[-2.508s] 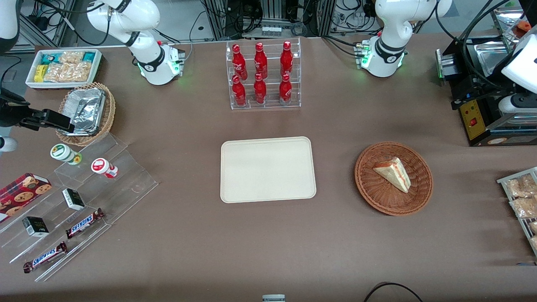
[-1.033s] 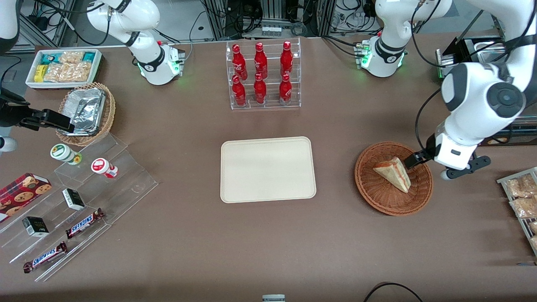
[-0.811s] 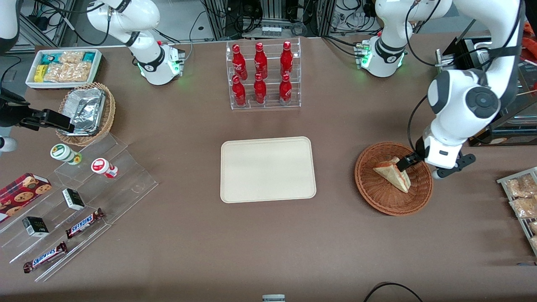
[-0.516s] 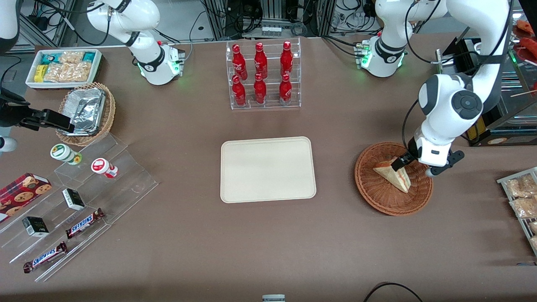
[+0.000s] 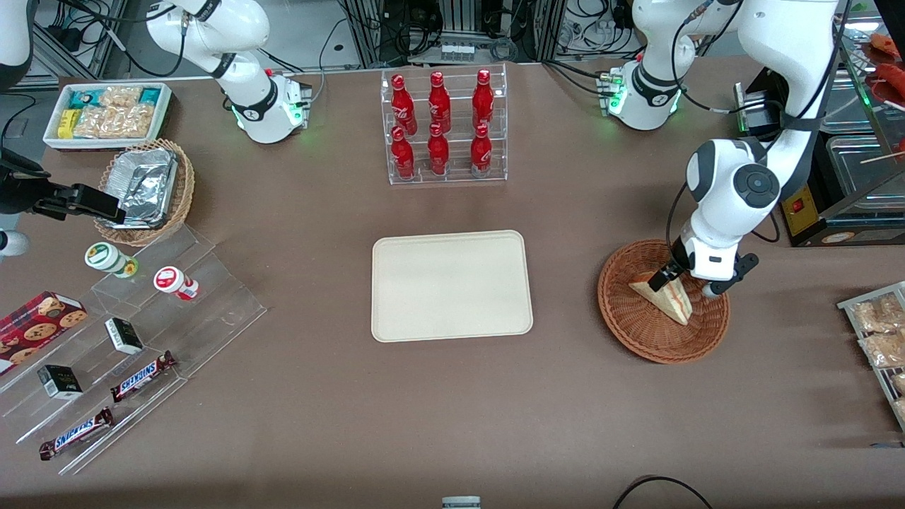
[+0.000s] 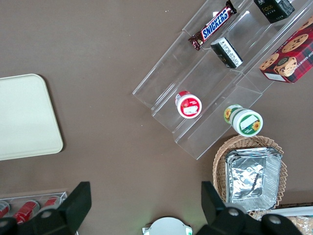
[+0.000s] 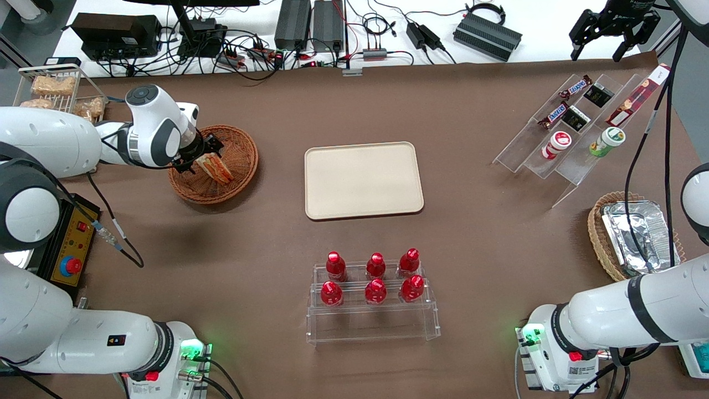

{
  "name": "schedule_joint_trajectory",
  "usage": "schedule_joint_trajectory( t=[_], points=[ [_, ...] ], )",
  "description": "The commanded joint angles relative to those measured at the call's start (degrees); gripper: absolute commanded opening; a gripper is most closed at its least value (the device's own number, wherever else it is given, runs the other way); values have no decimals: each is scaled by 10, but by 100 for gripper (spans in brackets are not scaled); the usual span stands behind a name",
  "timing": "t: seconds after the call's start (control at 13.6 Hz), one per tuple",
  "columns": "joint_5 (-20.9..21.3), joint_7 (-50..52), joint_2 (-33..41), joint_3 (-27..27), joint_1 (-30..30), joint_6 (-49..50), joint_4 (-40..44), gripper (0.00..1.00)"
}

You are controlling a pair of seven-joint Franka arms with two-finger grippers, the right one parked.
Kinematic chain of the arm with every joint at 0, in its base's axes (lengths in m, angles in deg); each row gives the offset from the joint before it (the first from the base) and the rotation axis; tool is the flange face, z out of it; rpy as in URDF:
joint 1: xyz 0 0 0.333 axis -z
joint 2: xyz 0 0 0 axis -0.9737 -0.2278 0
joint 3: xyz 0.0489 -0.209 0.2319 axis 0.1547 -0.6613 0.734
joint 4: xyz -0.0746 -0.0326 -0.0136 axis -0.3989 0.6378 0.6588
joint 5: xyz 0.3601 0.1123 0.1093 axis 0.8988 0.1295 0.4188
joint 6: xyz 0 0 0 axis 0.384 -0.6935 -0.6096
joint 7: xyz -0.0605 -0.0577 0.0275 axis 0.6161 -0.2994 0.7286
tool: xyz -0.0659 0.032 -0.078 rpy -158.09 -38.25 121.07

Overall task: Place sandwich from basket to tray
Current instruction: 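Lower the left gripper onto the wrapped sandwich and close on it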

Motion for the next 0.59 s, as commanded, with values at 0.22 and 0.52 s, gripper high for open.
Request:
schedule_joint_trajectory(
  t=[0.22,0.52],
  points=[
    [0,30,-12,-1,3,-16,4,12],
    [6,21,10,-3,11,46,35,0]
  ],
)
